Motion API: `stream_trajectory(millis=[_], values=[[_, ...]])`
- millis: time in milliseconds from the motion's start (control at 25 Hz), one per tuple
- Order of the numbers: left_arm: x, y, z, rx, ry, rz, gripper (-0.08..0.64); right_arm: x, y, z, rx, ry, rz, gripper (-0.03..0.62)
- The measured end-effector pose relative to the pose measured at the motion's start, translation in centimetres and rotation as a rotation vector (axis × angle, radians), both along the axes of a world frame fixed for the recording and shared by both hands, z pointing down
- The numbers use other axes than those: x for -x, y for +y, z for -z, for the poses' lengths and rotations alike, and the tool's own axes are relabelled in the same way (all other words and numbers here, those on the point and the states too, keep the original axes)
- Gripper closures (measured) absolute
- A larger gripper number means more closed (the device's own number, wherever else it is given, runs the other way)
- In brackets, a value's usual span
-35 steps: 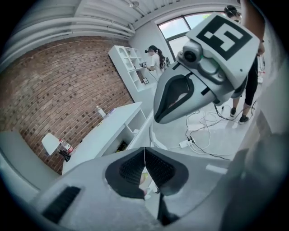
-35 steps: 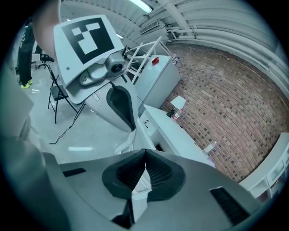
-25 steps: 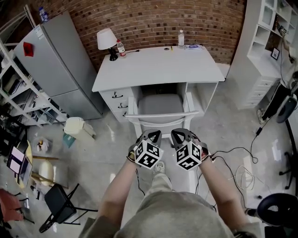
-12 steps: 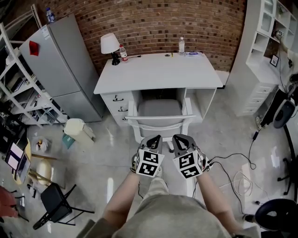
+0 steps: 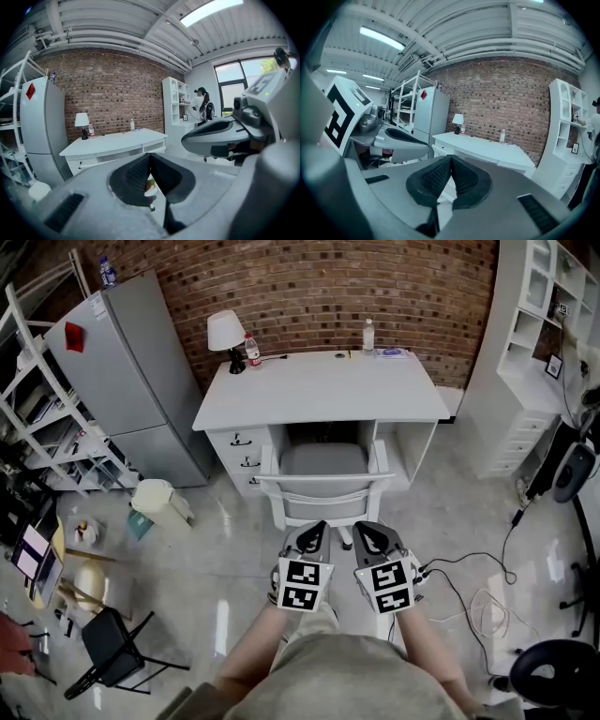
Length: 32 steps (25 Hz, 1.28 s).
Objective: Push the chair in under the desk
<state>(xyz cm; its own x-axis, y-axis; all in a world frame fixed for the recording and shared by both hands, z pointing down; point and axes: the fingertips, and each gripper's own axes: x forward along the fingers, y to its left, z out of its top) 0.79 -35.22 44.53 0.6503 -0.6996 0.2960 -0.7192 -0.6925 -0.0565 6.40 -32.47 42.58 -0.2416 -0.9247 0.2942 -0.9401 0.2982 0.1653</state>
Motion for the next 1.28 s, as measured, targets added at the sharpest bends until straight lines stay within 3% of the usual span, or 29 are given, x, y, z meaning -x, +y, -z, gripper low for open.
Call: stream_trajectory(millis=[360, 720, 1280], values=[[1.2, 0.7, 0.9, 0.007, 0.063, 0.038, 0.549, 0.0, 0.9, 0.1, 0.013, -0.126, -0.024, 0.585], [1.2, 0.7, 1.1, -0.001, 0.069, 0.04, 0.549, 0.4, 1.0, 0.5, -0.002, -0.166, -0.017, 0.586], [0.8, 0.4, 0.8, 0.01, 0.073, 0.045, 0.549, 0.2, 1.0, 0.5, -0.017, -0.155, -0.031, 0.586]])
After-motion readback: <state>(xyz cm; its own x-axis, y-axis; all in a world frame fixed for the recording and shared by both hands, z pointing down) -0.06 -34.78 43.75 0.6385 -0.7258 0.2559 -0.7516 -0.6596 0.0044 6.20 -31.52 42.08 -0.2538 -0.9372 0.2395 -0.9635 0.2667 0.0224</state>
